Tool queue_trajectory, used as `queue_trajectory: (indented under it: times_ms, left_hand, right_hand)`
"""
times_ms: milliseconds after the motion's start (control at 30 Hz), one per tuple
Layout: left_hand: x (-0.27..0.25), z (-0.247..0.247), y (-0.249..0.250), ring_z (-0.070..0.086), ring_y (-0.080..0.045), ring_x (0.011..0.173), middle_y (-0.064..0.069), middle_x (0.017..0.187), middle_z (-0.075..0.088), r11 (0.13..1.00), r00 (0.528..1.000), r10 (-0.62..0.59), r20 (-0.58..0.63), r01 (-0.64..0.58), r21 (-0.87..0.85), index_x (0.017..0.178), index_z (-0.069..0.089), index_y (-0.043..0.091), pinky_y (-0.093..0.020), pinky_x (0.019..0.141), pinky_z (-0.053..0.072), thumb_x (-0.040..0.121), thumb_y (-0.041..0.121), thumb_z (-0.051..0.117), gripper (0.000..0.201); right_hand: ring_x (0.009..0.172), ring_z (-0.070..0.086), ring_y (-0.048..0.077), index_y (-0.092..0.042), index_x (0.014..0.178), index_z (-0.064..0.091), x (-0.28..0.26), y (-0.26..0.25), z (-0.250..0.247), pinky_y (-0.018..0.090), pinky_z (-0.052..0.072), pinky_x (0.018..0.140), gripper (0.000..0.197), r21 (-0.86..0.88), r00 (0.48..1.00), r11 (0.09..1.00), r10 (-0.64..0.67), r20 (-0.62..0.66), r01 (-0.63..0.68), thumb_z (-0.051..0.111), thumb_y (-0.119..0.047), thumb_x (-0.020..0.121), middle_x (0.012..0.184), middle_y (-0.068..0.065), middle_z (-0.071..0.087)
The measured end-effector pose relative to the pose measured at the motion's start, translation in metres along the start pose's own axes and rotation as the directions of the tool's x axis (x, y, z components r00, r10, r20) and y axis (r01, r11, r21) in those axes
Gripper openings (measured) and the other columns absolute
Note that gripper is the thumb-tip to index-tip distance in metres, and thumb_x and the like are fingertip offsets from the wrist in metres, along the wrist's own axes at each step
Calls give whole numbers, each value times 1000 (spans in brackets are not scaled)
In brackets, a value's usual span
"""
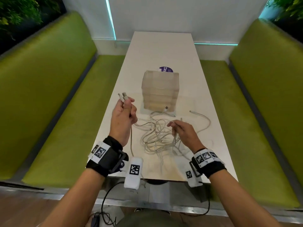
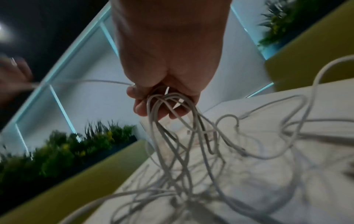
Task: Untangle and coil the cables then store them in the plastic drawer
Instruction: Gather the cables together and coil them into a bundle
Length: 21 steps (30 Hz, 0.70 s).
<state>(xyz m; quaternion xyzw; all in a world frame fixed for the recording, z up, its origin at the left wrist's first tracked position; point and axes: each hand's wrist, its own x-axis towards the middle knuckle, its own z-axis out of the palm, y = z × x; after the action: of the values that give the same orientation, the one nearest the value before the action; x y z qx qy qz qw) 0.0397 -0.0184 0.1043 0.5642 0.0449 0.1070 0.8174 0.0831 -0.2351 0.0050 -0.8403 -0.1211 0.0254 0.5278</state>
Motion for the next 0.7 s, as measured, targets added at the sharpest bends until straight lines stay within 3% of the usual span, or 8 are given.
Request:
queue_trajectory:
  times_ms: [133,233,367,433,533,600,700]
  left_hand:
    - [-7,3,-37,29,-6,50,9,60,38,932,981,-187,44,163,324,99,58,13,-19,47,26,102,32,38,27]
    - [-14,15,-55,38,-2,51,15,60,43,857,946,-304,110,221,465,111,61,16,-16,49,33,93,41,54,31]
    - [-15,24,-63,42,-6,60,9,64,48,888,949,-266,166,174,426,110,62,24,-17,58,38,81,27,74,31]
    - [-13,26,-65,47,-4,59,11,63,54,908,969,-212,130,147,391,104,65,17,-17,60,41,85,14,70,20]
    - [-8,25,-62,51,3,52,15,60,61,932,987,-147,58,118,344,95,64,5,-10,55,40,91,9,61,7]
    - [-6,24,-58,47,4,44,18,52,58,931,988,-144,51,118,345,95,63,-1,-6,48,35,94,10,57,12]
    - [-5,27,-54,47,5,44,17,53,56,934,991,-119,62,91,345,95,62,-3,-6,47,35,95,11,54,16]
  right_hand:
    - [52,46,2,-25,76,65,9,-22,5,15,39,57,29,34,999,998,-47,-22,48,50,-13,98,54,-3,53]
    - [51,46,2,-26,74,64,13,-33,13,16,39,56,26,-12,996,997,-82,-22,81,54,-14,96,54,-9,53]
    - [61,52,-2,-24,74,65,12,-34,19,15,40,59,24,-24,996,996,-85,16,85,56,-16,94,62,-18,61]
    - [60,51,3,-20,78,65,10,-34,21,25,42,59,20,-72,994,992,-95,54,99,55,-18,95,65,-10,62]
    - [56,49,6,-12,82,65,9,-35,20,27,41,59,20,-112,992,988,-101,70,109,54,-21,96,60,-7,57]
    - [59,51,10,-8,88,67,9,-36,20,30,43,62,22,-143,989,982,-110,101,124,54,-24,97,64,-3,59]
    - [58,48,7,-7,83,62,9,-38,22,29,38,60,25,-163,985,975,-134,105,150,51,-23,98,64,-4,55]
